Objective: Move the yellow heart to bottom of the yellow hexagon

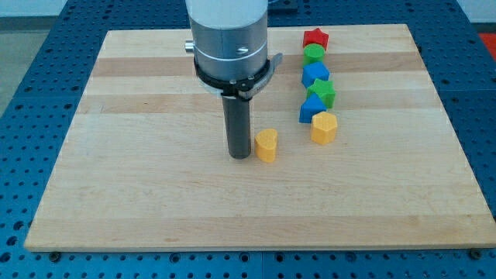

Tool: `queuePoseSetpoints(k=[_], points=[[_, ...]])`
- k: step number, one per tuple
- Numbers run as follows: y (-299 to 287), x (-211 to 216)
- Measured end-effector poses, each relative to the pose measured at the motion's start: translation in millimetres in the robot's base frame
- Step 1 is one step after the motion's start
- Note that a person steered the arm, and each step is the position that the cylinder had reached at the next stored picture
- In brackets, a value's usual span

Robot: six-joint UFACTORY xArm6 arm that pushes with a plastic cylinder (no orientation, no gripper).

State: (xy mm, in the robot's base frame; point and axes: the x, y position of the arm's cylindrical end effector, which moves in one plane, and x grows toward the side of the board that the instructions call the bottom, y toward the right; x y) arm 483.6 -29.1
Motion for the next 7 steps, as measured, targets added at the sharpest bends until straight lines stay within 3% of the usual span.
queuePoseSetpoints(k=[2,5,7], points=[[1.4,-4.5],[77.3,-4.5],[82.3,-4.7]])
